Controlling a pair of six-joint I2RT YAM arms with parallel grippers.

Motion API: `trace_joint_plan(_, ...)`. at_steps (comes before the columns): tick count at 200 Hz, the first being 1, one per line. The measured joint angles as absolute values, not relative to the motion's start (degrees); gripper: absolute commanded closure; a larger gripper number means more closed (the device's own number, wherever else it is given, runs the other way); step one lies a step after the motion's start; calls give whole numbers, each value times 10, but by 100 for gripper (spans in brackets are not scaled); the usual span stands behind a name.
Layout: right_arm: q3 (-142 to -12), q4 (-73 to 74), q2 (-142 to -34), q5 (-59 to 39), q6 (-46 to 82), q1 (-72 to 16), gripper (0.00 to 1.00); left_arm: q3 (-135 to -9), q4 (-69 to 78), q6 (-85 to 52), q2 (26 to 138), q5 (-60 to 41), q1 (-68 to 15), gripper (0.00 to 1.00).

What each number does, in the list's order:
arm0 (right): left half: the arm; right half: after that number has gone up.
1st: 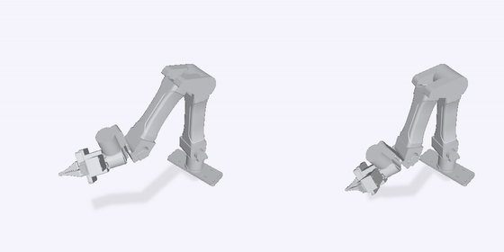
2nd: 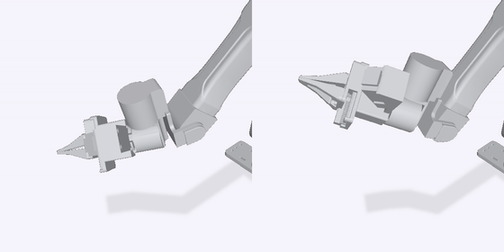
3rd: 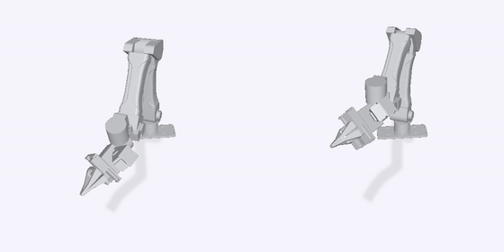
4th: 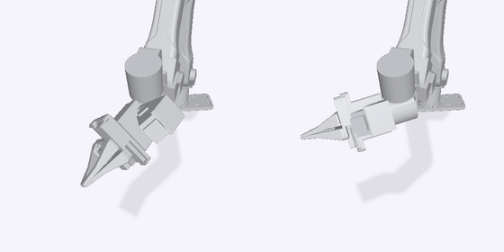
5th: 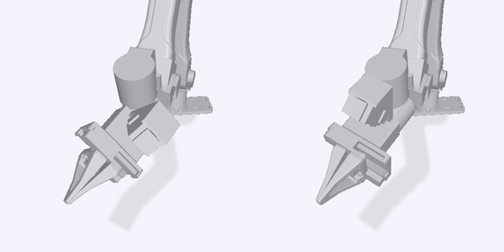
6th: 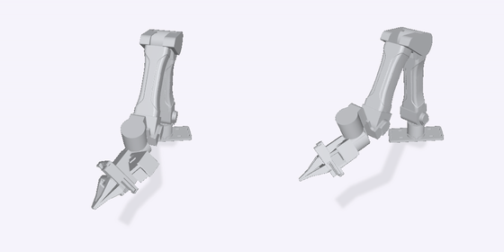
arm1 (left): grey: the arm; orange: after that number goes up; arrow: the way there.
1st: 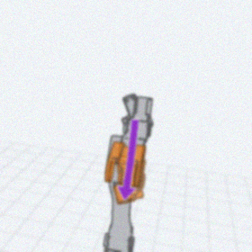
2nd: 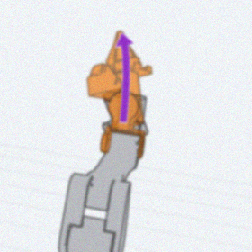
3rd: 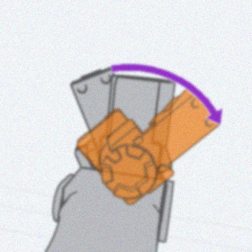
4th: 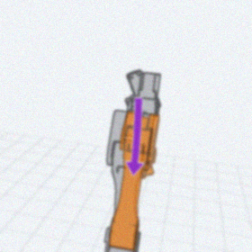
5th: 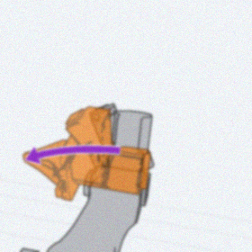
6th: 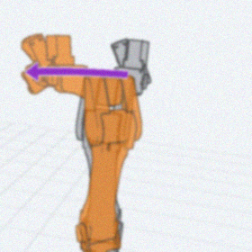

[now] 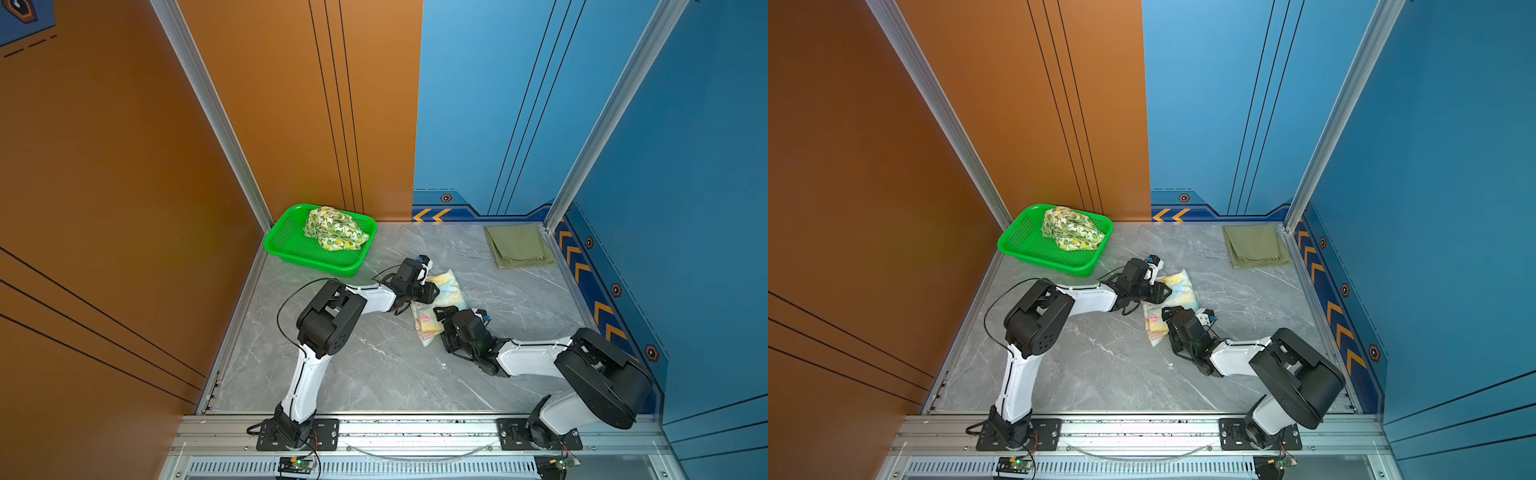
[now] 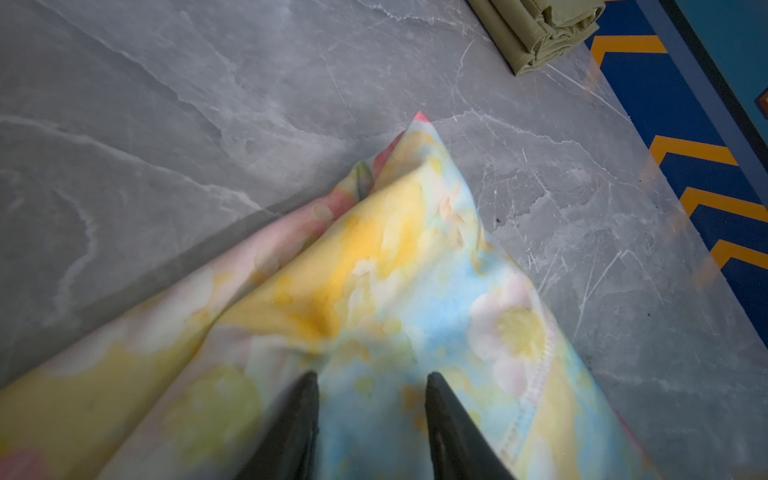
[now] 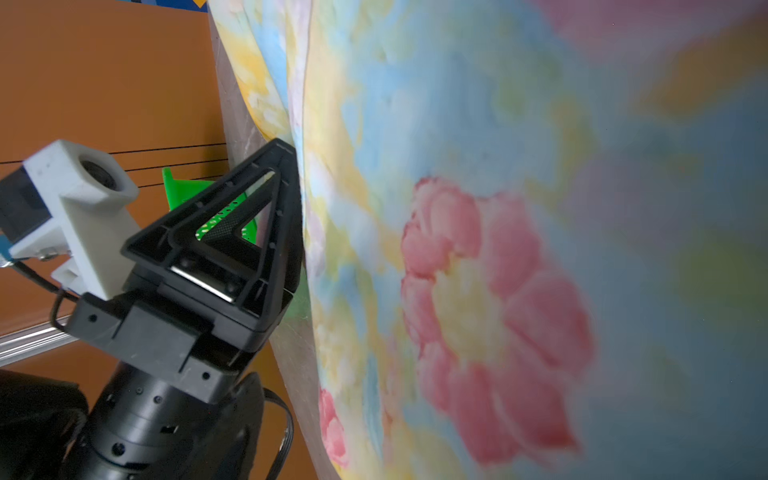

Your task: Fold and stack the skirts

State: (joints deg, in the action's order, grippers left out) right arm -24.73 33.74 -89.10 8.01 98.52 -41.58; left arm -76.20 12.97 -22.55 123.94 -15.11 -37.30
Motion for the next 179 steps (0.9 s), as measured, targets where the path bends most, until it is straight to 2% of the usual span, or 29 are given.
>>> trace_joint_plan(40, -232, 483, -959, 91, 1003, -401, 23, -761, 132, -225, 1239, -152, -373, 57)
trace_joint_plan(64, -230, 539, -991, 90, 1008, -381, 34, -757, 137, -225, 1239, -153, -373, 57)
trace_joint_plan(78, -226, 563, -1007, 88, 1007, -371, 46, -754, 139, -225, 1237, -153, -373, 57)
trace_joint_plan(110, -216, 587, -1030, 75, 996, -341, 80, -749, 141, -226, 1234, -155, -373, 57)
trace_joint_plan(136, -211, 559, -1019, 71, 973, -325, 98, -749, 131, -228, 1230, -162, -373, 56)
trace_joint_plan(157, -209, 494, -967, 62, 952, -318, 100, -750, 113, -235, 1223, -173, -375, 52)
trace_joint_plan(179, -216, 384, -860, 53, 922, -298, 100, -747, 79, -242, 1201, -183, -379, 48)
